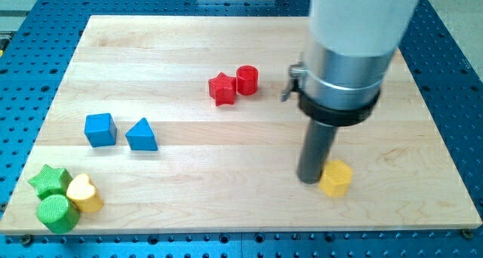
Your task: Move your arm to the bottom of the heart
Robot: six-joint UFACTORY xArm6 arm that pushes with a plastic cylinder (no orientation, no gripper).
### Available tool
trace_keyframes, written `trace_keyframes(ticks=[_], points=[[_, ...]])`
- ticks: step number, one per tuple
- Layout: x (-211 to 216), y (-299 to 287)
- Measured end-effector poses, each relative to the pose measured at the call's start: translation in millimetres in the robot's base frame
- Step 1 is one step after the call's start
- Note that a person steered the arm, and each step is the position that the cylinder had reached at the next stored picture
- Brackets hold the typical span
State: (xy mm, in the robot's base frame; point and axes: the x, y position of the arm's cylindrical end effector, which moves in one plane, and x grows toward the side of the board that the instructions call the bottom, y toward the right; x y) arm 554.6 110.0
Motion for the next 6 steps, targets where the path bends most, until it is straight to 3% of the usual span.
trace_keyframes(ticks=[1,2,4,6], points=[[0.2,43.3],[9.8,39.5],[48.9,-90.7],[64.5,-147.0]])
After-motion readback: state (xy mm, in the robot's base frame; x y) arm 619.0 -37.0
